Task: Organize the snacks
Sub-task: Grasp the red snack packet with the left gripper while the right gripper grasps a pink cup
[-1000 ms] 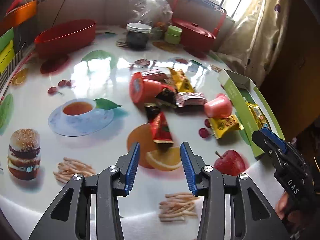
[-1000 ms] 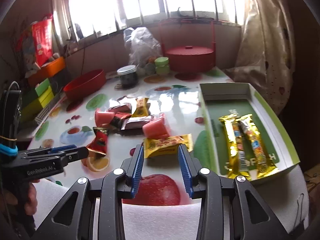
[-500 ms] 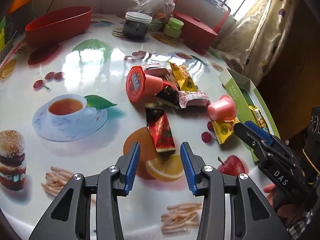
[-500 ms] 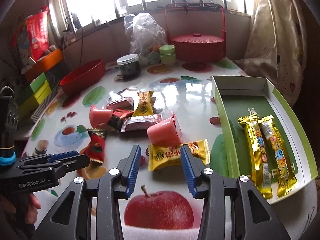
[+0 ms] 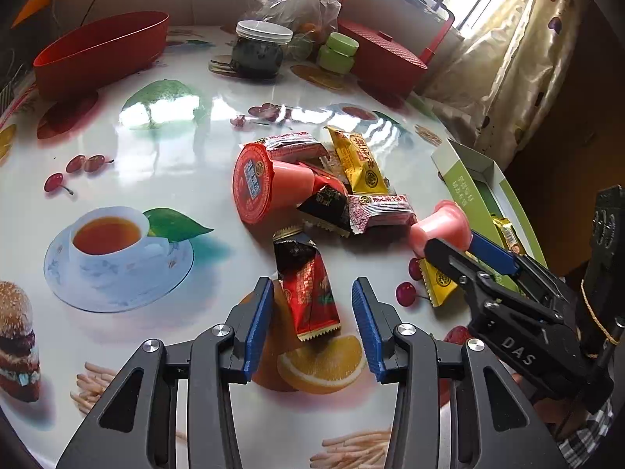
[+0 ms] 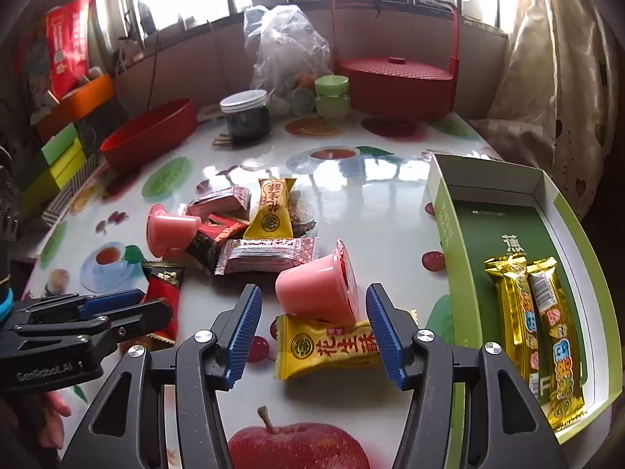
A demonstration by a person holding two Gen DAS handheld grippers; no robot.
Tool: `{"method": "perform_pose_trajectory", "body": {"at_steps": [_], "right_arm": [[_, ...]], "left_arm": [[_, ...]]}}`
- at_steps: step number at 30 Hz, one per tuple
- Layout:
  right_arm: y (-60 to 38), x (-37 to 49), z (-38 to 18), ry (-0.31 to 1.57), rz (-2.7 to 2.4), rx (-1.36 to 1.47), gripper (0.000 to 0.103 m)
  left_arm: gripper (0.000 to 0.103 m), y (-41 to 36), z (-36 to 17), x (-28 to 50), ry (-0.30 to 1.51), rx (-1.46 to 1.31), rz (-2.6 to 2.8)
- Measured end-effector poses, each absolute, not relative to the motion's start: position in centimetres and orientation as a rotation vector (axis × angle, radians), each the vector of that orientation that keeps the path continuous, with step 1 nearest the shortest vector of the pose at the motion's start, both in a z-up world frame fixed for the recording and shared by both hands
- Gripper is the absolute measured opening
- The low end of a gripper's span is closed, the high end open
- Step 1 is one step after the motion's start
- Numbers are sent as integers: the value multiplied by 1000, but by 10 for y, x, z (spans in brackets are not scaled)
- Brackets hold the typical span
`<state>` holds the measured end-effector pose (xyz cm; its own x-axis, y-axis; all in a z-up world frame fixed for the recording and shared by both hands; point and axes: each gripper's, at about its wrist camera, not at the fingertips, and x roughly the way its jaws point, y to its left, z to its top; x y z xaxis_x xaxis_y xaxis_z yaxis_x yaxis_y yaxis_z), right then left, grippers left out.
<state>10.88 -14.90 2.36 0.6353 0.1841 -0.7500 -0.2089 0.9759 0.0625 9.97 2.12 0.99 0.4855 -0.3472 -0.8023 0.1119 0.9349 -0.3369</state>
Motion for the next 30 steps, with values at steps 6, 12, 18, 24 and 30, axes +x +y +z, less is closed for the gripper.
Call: {"method": "perform_pose_trajectory", "body": {"at_steps": [6,12,18,24,30], "right_arm": [[-145,119,15,882,211,-71,56],[-143,124,10,902,194,-95,56],[-143,126,8,911,186,-103,53],[-143,125,9,904,179,-108,45],[-145,123,10,895,174,-101,44]], "left_arm": [[43,15,10,103,1035,-216,-270],[43,12,10,102,1032,-176,-249],[43,13,9,100,1025,-169,-236],[39,14,9,99,1019,-152,-214],[28,15,9,100,1018,-153,-202]]}}
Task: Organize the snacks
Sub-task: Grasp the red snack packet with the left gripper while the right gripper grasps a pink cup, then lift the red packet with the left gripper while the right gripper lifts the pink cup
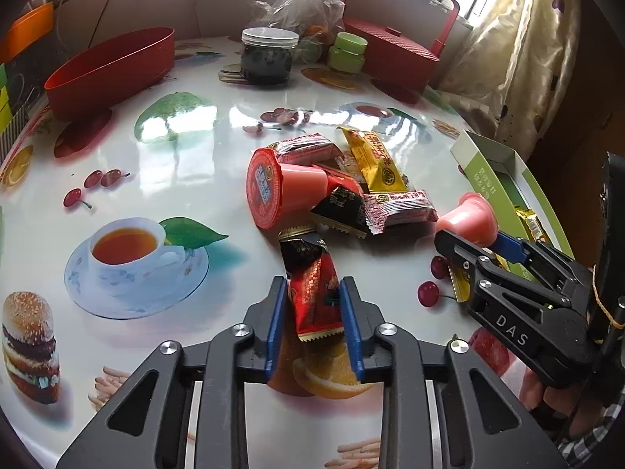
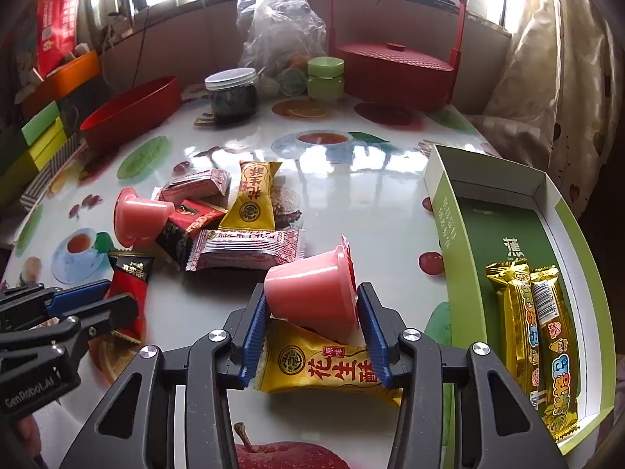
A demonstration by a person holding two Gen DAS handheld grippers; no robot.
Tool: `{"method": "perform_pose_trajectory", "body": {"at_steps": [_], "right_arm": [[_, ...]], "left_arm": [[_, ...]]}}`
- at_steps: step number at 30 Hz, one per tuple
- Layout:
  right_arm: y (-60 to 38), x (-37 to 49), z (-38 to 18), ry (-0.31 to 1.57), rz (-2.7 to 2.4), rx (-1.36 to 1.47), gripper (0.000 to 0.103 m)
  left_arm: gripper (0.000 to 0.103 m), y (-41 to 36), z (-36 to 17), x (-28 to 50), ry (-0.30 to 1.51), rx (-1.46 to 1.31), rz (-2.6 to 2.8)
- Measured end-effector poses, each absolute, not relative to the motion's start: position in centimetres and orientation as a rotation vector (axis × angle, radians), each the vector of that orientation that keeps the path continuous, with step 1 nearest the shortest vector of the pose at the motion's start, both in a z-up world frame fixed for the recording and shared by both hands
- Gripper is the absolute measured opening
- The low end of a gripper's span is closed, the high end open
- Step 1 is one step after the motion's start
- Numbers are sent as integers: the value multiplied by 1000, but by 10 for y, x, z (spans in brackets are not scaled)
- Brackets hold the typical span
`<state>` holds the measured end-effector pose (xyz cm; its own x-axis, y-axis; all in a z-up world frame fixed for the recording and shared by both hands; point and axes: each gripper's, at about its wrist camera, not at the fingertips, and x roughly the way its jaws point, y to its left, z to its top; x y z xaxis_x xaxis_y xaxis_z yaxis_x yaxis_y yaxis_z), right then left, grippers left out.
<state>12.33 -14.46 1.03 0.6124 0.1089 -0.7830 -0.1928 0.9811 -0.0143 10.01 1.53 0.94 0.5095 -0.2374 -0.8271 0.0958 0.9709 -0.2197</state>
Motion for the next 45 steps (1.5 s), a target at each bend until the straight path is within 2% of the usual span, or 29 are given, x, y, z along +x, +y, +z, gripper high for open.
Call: {"method": "perform_pose_trajectory", "body": {"at_steps": [14,42,45], "right_arm": [[-146,122,11,891,171,-91,44],[-148,107,24,847,173,-72,40],[-149,104,26,841,177,-66,40]], "left_arm": [[21,13,12,98,998,-131,-205],[19,15,37,84,896,-121,-227],[14,16,40,82,888,-120,-229]]}}
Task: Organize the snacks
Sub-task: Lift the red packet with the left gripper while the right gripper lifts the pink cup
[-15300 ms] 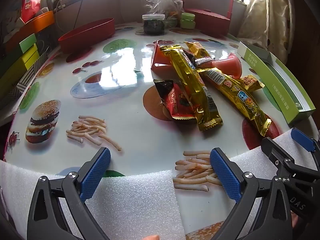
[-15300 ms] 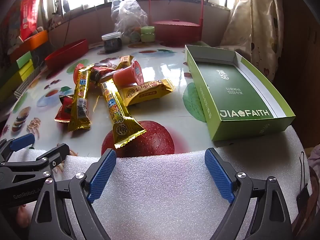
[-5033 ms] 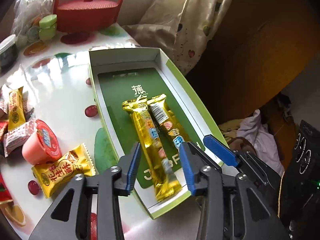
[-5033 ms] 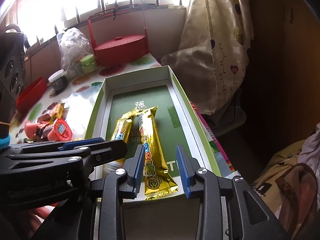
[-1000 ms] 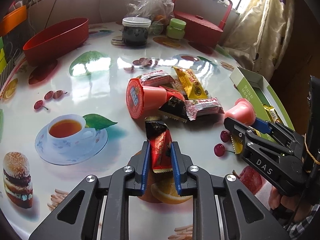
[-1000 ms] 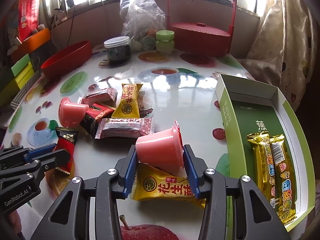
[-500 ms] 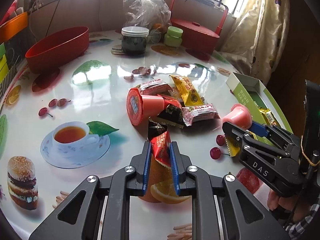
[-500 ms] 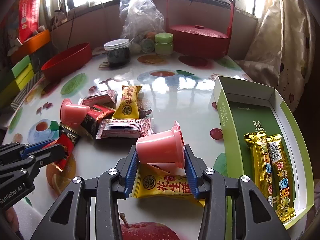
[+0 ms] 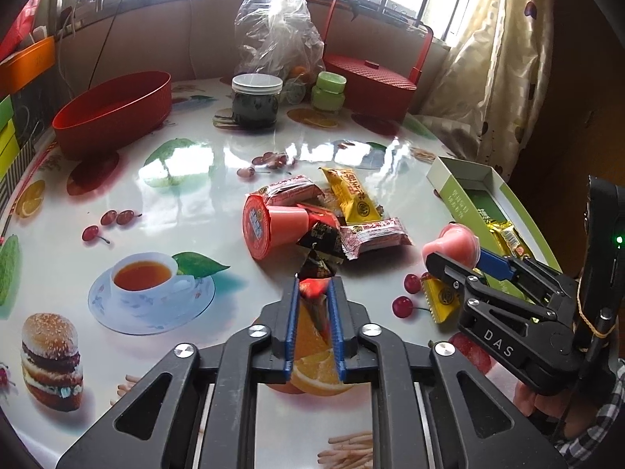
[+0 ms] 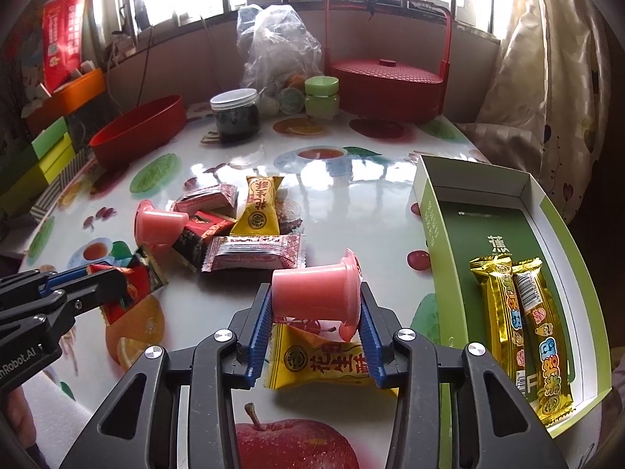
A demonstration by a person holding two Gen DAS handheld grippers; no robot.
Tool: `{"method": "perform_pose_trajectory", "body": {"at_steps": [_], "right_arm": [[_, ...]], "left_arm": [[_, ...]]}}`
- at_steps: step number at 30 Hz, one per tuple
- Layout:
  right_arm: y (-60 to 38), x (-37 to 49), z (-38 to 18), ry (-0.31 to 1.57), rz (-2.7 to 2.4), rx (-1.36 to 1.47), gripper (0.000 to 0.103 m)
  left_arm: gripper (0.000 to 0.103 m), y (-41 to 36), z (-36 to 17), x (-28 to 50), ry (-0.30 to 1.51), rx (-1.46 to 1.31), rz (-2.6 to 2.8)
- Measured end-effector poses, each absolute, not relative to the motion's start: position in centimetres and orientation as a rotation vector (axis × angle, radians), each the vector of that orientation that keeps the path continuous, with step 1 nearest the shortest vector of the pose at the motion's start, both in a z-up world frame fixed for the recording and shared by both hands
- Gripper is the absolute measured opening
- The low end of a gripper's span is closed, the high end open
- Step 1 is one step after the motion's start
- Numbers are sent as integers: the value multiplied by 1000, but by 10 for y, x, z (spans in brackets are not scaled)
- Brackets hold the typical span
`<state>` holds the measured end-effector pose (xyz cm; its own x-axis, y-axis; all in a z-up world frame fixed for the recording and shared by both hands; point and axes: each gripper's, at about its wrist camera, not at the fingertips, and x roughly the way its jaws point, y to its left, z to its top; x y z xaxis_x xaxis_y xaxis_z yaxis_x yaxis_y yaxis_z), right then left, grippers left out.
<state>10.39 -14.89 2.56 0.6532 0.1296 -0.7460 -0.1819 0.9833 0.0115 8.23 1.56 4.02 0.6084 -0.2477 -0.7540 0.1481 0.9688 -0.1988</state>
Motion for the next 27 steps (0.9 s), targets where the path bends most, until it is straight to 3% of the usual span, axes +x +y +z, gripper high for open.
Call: {"method": "perform_pose_trajectory", "body": {"at_steps": [10,19,24,27], "right_arm": [[-151,93,30,828,189,-44,40],[-154,88,34,809,201,-26,40],[-155,86,36,806,203,-15,40],[-156,84,37,803,205,-12,40]], "left_arm": [[14,21,33,81,912,-164,-253],[33,4,17,86,989,-101,-263],[33,-3,9,90,1010,-59,-230],[40,-9,10,93,1011,-45,-233]]}}
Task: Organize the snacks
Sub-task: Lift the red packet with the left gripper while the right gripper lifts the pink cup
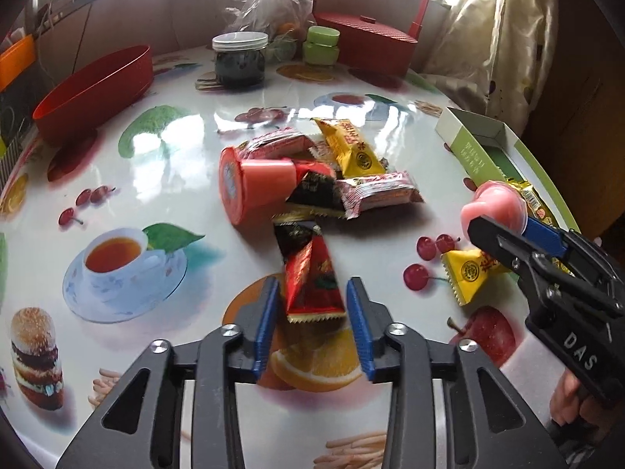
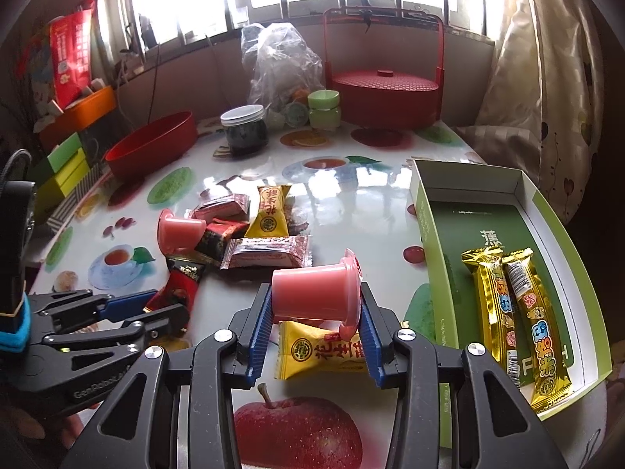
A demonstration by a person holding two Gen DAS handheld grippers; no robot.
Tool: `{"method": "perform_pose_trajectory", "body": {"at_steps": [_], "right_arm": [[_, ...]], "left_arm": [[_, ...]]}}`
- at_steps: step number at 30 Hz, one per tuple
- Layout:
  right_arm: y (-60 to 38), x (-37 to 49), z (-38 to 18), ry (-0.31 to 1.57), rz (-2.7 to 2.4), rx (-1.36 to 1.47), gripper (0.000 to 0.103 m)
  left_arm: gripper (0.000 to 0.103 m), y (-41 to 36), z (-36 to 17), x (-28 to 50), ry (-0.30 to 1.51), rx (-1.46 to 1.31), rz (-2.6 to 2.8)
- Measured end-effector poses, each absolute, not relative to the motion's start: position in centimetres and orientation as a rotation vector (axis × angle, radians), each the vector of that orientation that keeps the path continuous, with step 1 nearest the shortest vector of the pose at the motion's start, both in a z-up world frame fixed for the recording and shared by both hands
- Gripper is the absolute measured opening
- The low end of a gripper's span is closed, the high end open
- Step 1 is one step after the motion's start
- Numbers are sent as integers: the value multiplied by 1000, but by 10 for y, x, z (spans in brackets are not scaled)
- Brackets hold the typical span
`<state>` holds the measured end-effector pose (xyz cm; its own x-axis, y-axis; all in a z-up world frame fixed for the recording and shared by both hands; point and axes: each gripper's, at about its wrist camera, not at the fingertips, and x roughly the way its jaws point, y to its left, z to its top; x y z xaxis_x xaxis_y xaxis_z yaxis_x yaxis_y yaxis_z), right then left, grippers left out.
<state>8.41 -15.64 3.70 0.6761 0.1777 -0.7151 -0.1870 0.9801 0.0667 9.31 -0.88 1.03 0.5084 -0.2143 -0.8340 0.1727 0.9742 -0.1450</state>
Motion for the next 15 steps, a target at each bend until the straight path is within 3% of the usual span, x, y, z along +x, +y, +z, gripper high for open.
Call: {"method": "perform_pose_trajectory", "body": {"at_steps": [13,15], "right_arm": [[-158,83,37,803,213,3,40],[-159,83,37,803,212,4,40]], "left_arm": [[41,-18,8,104,994,3,-157],[30,-17,8,103,988,0,-154]]}}
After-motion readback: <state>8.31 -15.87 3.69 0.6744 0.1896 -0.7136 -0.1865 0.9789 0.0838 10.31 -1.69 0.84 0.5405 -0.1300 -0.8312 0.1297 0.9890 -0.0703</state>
